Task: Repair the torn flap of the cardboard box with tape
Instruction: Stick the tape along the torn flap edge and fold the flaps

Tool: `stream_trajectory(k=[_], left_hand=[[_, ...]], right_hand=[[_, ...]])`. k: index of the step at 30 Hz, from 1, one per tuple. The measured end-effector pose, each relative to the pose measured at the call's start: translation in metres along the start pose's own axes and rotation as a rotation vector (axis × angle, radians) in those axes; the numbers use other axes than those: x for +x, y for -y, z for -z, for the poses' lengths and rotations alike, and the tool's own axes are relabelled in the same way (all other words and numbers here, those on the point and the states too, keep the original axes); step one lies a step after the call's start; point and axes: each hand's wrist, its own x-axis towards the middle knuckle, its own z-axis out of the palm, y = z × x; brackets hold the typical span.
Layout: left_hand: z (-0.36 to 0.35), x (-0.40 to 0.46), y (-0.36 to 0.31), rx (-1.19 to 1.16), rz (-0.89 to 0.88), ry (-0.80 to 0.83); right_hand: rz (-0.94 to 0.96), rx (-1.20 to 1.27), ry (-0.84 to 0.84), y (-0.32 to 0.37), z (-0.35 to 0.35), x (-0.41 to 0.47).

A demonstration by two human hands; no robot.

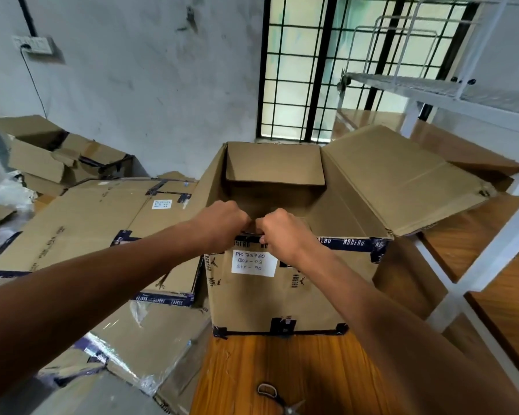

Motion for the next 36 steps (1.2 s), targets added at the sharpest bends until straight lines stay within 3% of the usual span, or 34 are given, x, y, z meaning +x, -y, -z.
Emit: stream_trajectory(k=[7, 17, 25, 36], left_hand=[[0.003, -0.018, 0.021, 0.032, -0.068, 0.034], [0.006, -0.006, 0.027, 0.031, -0.032, 0.141], [-0.004, -0.003, 0.017, 0.041, 0.013, 0.057], [0.013, -0.012, 0.034, 0.115, -0.042, 0.19]], right_hand=[[0.051, 0.067, 0.018, -0.011, 0.011, -0.01], [0.031, 0.085, 0.054, -0.029, 0.007, -0.01], [0.137, 0.017, 0.026, -0.03, -0.007, -0.007], [0.004, 0.109, 0.056, -0.025, 0.007, -0.015]])
